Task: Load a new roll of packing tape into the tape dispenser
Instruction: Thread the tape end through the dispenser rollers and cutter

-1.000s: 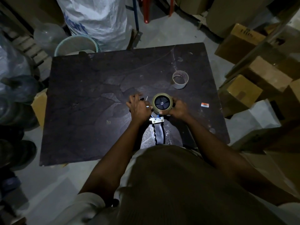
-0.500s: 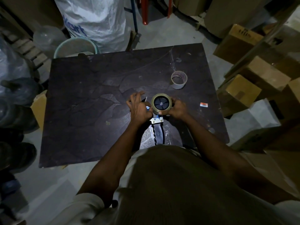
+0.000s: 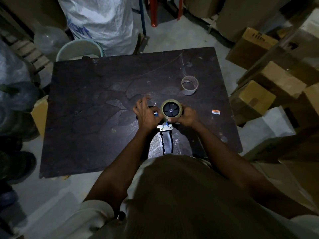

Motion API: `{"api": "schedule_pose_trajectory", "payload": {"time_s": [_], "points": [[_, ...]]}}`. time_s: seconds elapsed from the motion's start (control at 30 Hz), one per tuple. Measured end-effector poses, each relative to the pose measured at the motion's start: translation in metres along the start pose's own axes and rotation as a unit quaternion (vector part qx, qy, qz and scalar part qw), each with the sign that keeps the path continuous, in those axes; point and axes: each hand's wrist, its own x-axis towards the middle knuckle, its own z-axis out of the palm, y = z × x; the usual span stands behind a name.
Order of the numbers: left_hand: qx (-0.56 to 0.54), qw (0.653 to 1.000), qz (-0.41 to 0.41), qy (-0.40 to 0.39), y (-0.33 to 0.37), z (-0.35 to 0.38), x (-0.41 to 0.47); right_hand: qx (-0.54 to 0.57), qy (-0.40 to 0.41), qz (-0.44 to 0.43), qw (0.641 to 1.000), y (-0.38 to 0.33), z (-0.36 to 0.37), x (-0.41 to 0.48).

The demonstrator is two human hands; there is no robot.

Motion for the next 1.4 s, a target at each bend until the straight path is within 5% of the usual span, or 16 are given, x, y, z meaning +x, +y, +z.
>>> {"api": "schedule_pose_trajectory", "payload": {"time_s": [0.37,0.67,1.0,1.4], "points": [[0.052,0.998,0.032,-0.014,-0.008,-0.002,-0.007,-0.051,0.000,-0.002,0.999,-0.003,-0.001,0.001],[0.148,0.978,0.014,-0.146,0.006,-0.014,0.009,-0.051,0.001,-0.005,0.999,-0.004,0.002,-0.001],[0.133,0.985,0.043,-0.097,0.003,-0.009,0.006,0.014,0.019,-0.024,0.999,0.002,0.004,-0.006],[0.169,0.976,0.063,-0.125,0.017,-0.023,0.009,0.017,0.014,-0.008,1.000,0.000,0.002,-0.008]]}}
